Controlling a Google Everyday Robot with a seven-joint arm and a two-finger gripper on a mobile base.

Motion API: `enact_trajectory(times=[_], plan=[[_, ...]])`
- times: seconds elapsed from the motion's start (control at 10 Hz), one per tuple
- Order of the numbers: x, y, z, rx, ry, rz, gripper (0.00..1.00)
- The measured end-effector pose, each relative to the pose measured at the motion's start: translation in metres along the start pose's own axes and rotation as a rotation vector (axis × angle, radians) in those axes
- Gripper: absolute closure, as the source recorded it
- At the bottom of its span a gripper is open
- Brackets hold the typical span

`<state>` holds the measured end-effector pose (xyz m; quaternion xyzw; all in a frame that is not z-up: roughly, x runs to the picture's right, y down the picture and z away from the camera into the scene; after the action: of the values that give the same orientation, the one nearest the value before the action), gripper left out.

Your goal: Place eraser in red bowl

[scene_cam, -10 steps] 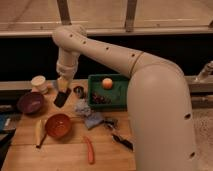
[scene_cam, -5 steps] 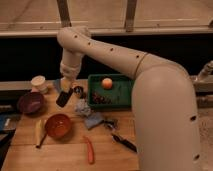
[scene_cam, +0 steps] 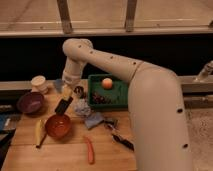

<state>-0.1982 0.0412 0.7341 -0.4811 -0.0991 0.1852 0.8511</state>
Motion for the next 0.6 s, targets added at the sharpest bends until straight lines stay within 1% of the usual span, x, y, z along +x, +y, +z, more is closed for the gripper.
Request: enact_trajectory(times=[0.2,0.3,0.4,0.5,0.6], plan=[[-0.001,0.009,0.023,-0.066,0.015,-0.005,0.9],[-0.001,0.014,0.029,-0.088,0.021,-0.007,0.9],[-0.001,0.021,0.044,-0.134,0.035,-0.01,0.9],[0.0,0.022,0.051,-0.157,0.041,-0.011,0.9],[0.001,0.025,0.06,-0.188,0.049,-0.01,0.86]])
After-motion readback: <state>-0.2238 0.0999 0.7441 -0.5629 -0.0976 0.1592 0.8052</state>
